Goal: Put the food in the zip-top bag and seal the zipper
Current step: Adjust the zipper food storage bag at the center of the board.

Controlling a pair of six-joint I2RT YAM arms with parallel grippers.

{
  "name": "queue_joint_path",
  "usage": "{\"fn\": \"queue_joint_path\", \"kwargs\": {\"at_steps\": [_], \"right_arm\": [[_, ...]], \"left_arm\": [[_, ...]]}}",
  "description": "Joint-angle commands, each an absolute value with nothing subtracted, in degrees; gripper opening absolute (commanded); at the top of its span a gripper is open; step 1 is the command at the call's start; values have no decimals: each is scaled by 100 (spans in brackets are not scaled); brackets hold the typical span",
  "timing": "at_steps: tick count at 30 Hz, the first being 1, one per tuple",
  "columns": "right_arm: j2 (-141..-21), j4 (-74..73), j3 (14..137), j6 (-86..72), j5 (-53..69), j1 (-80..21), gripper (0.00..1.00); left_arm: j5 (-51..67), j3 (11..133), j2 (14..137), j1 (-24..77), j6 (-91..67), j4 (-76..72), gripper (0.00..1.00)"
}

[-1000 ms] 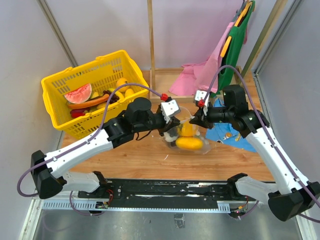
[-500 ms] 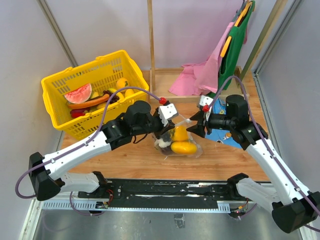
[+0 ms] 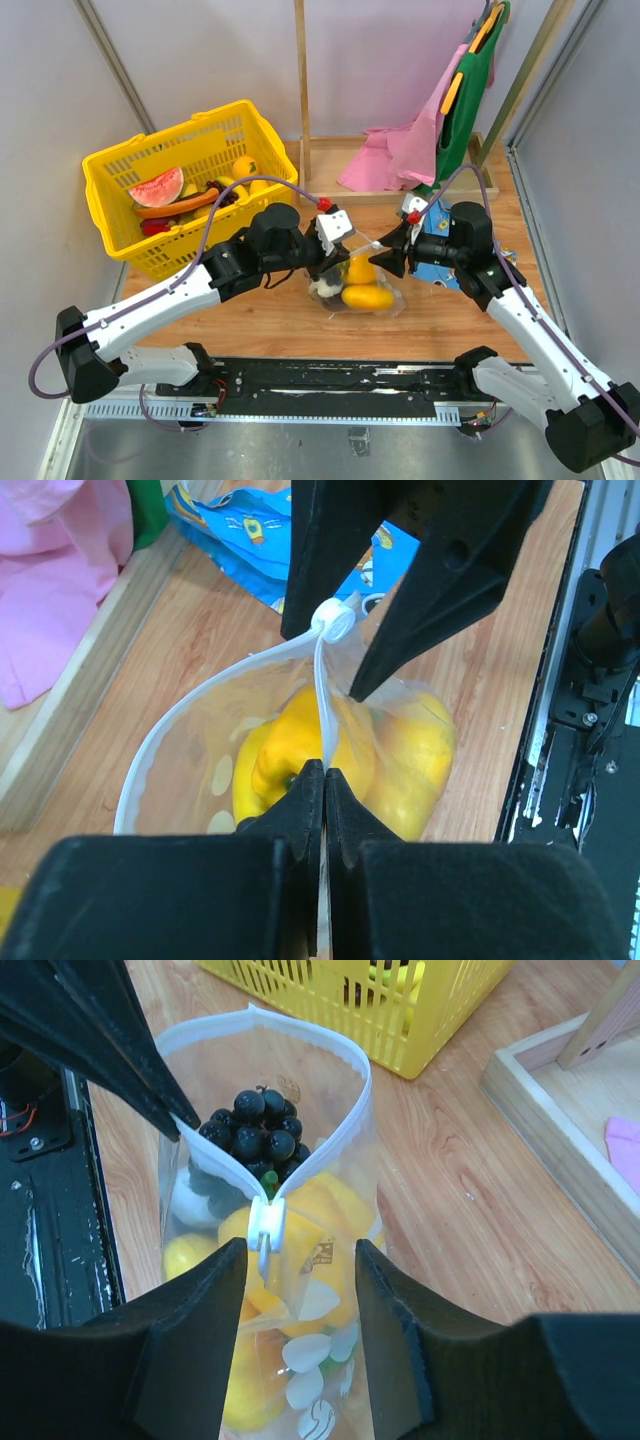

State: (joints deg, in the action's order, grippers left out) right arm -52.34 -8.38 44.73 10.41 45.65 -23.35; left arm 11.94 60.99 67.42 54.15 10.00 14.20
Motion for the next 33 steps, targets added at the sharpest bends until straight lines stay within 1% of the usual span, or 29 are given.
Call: {"fn": "queue_joint_path", "kwargs": {"at_steps": [1,3,7,9,10,12,16,19,24,28,33], "right_arm": [[-5285,-338,4491,733,4544,-2382,45],[-5327,-334,4498,722,4617,-2382,35],[-5377,-450,4580,761,4795,-2382,10],[-5370,-572,4667,810,4829,-2382,1],[-5357,-636,4712,816,4838,-2382,1],[-5338,-774,4829,841,4876,-2382,1],[-5350,-1072,5039,814,4799,-2382,1],[-5355,-1195,5098,861,4838,-2391,1],[-5300,-1313,5106,910,4835,-2390,1],[-5278,-1434,5111,1018,4877,-2391,1],[-5181,-1329,5019,1070,4927,-2430,1]], "left_arm": [[1327,5991,6574,5440,948,1153,0],[1336,5968,6559,5440,945,1137,0],[1234,5957,6505,5440,965,1079,0],[1163,5964,6476,5440,984,1025,0],[1141,5974,6463,5440,999,986,2],[1126,5999,6444,5440,1040,933,9],[1166,6093,6494,5439,1167,838,27],[1274,6263,6593,5440,1218,846,42],[1483,6442,6810,5436,1469,894,56],[1619,6532,6973,5440,1723,919,61],[1986,6553,7140,5432,2219,835,63]]}}
